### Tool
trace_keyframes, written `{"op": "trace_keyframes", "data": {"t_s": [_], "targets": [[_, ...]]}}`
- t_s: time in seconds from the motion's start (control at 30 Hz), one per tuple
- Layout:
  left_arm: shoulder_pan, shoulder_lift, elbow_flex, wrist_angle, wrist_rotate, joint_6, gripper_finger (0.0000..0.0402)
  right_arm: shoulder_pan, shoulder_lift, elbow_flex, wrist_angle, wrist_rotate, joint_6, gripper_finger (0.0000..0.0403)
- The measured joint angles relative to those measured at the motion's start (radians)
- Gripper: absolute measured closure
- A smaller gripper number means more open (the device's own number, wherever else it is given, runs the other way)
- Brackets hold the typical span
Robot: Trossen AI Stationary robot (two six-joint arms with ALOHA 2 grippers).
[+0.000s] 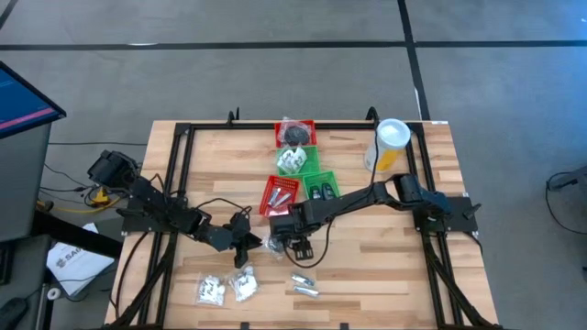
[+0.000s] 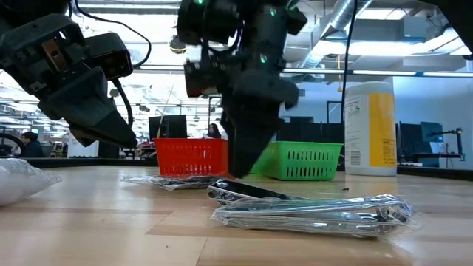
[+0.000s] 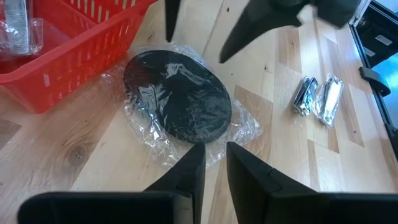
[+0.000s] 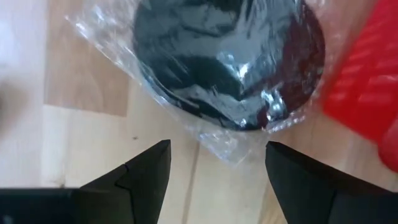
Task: Pick & Place Travel size toiletries
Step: Put the black hairbrush into the top red bin
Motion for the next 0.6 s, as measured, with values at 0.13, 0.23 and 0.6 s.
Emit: {"op": "trace_keyframes", "data": {"t_s": [0.13,0.23,0.6], "targets": [[0.0,0.0,0.0,0.0,0.0,0.0,0.0344,-0.001,0.0,-0.003,0.013,0.001,0.003,0.0154],[0.0,0.0,0.0,0.0,0.0,0.0,0.0344,0.0,0.0,-0.003,0.019,0.001,0.003,0.0154],[0.0,0.0,0.0,0.0,0.0,0.0,0.0344,-0.006,0.001,-0.003,0.017,0.044,0.038,0.0154]]}}
